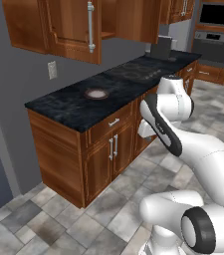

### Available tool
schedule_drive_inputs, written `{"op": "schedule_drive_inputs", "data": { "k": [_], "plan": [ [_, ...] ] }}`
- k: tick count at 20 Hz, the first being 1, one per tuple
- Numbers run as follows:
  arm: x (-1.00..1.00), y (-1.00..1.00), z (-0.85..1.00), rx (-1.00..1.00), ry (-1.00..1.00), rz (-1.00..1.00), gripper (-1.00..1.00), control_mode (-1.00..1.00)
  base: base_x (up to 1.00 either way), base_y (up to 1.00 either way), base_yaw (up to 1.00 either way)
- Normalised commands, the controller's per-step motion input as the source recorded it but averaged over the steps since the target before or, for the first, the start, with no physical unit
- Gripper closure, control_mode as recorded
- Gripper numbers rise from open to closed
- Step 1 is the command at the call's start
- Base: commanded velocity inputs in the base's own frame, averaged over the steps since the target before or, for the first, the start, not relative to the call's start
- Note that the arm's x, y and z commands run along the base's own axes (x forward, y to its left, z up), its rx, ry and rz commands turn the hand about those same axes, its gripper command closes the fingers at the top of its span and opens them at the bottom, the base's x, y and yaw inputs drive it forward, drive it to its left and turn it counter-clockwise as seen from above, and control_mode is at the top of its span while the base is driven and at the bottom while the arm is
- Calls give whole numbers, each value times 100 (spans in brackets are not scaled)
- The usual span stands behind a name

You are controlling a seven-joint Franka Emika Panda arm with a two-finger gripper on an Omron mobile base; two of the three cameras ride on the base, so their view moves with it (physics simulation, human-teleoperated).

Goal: Move the hot dog bun to the plate on the dining table and place the condiment next to that plate. Then navigate to the fridge and take the sausage and place it on the plate as well.

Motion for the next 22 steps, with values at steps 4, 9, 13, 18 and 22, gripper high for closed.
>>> {"op": "schedule_drive_inputs", "data": {
  "k": [4, 9, 13, 18, 22],
  "plan": [
    [0, 0, 0, 0, 0, 0, -100, 100, 100, 0, -16],
    [0, 0, 0, 0, 0, 0, -100, 100, 100, -1, -5],
    [0, 0, 0, 0, 0, 0, -100, 100, 100, -16, 5],
    [0, 0, 0, 0, 0, 0, -100, 100, 100, -47, 34],
    [0, 0, 0, 0, 0, 0, -100, 100, 87, -60, 55]
  ]
}}
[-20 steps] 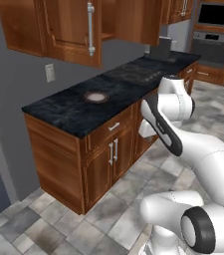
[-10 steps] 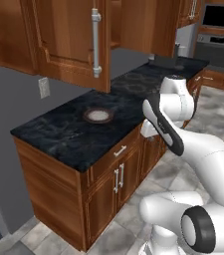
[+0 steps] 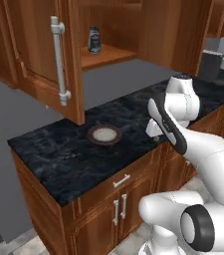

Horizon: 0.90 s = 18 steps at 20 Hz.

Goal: Move the hot dog bun to the plate on the dining table and place the condiment next to that plate. Then navigate to the fridge and take the sausage and place it on the plate as well.

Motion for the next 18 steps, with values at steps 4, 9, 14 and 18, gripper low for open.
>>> {"op": "schedule_drive_inputs", "data": {
  "k": [4, 9, 14, 18],
  "plan": [
    [0, 0, 0, 0, 0, 0, -100, 100, 74, -55, 60],
    [0, 0, 0, 0, 0, 0, -100, 100, 57, -51, 62],
    [0, 0, 0, 0, 0, 0, -100, 100, 41, -51, 59],
    [0, 0, 0, 0, 0, 0, -100, 100, 51, -12, 36]
  ]
}}
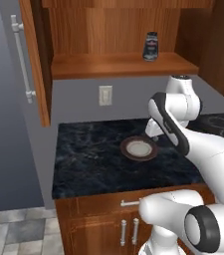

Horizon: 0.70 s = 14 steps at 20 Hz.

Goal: Move the hot dog bun to the plate on the dining table and place the condiment next to that plate. Then navigate to the fridge and take the sausage and place it on the plate as well.

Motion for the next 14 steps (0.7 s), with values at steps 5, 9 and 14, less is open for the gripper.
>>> {"op": "schedule_drive_inputs", "data": {
  "k": [5, 9, 14],
  "plan": [
    [0, 0, 0, 0, 0, 0, -100, 100, 57, 0, 9],
    [4, -1, 0, 0, 0, 0, -100, -100, 7, 0, 0],
    [-4, 0, 46, -4, -29, -13, -100, -100, 0, 0, 0]
  ]
}}
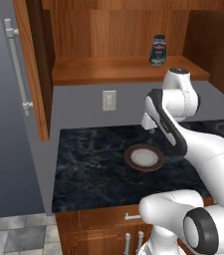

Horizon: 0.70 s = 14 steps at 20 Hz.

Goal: Move the hot dog bun to the plate on the dining table and place the condiment next to that plate. Then navigate to the fridge and take the sausage and place it on the plate as well.

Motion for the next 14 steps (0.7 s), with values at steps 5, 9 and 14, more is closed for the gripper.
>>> {"op": "schedule_drive_inputs", "data": {
  "k": [5, 9, 14],
  "plan": [
    [-1, -5, 58, -5, -43, -11, -100, -100, 0, 0, 0],
    [0, -15, 60, 0, -34, -3, -100, -100, 0, 0, 0],
    [14, -17, 59, 1, -22, -3, -100, -100, 0, 0, 0]
  ]
}}
